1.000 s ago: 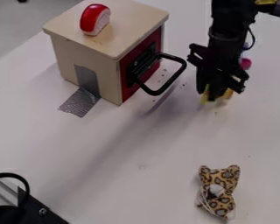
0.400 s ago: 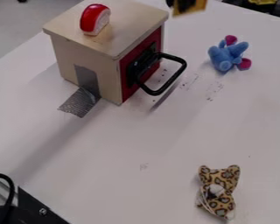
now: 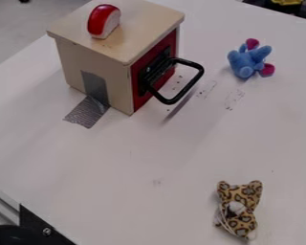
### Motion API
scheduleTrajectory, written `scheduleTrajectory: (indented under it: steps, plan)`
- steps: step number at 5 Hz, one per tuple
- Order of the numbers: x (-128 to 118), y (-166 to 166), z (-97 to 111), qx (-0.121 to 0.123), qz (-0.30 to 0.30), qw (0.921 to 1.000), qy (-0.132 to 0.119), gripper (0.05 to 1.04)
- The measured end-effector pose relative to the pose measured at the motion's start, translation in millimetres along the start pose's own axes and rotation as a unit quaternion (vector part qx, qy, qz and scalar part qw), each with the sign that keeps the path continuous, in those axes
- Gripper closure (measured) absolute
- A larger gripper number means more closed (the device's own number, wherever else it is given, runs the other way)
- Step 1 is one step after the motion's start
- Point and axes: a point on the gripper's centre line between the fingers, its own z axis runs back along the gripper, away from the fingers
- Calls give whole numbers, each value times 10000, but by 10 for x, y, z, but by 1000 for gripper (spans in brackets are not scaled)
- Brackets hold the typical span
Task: Move the yellow object to the top of the drawer box
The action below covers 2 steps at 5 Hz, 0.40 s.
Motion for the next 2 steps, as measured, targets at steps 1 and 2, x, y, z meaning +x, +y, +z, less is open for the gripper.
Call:
scheduleTrajectory:
  steps: [1,2]
  plan:
    - [-202,-48,-95,-72,-50,9999,148,824]
    - [-437,-78,-295,-28,-45,9994,357,824]
